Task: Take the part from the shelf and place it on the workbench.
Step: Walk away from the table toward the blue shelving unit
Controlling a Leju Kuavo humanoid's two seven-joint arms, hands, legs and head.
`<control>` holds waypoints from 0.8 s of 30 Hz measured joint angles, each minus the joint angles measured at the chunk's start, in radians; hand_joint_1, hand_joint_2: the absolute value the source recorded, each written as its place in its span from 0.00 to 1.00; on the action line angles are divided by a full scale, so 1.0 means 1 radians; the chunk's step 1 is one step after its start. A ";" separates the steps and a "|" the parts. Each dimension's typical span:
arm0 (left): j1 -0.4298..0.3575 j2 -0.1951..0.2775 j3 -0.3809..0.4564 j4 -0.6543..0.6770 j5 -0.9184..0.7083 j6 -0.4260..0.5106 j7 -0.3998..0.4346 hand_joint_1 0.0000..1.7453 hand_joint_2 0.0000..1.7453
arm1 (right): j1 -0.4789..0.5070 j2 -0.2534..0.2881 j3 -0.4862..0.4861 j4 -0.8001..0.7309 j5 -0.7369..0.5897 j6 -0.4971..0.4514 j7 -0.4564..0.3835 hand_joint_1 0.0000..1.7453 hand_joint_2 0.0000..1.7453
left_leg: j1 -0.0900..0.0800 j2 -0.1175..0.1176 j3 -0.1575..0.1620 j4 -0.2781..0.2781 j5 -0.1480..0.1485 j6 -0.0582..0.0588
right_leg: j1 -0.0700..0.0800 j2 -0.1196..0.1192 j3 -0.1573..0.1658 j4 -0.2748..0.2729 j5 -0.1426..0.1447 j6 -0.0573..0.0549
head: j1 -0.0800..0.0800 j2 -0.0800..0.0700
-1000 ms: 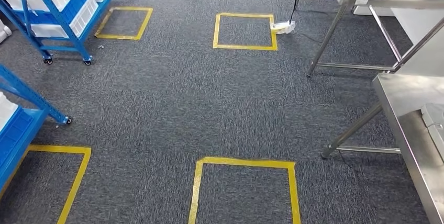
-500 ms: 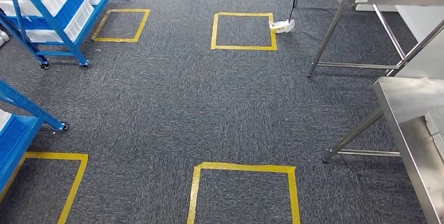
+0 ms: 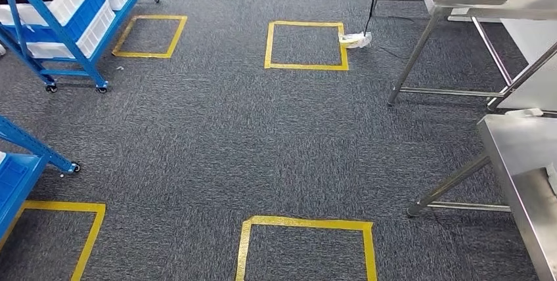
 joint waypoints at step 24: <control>-0.001 -0.003 0.003 0.000 0.002 0.006 0.000 0.00 0.00 | 0.005 -0.002 -0.001 0.001 0.001 0.003 -0.001 0.00 0.00 | 0.008 0.001 -0.066 0.142 -0.050 -0.043 | -0.013 0.001 -0.041 -0.011 0.028 -0.017 | 0.005 0.000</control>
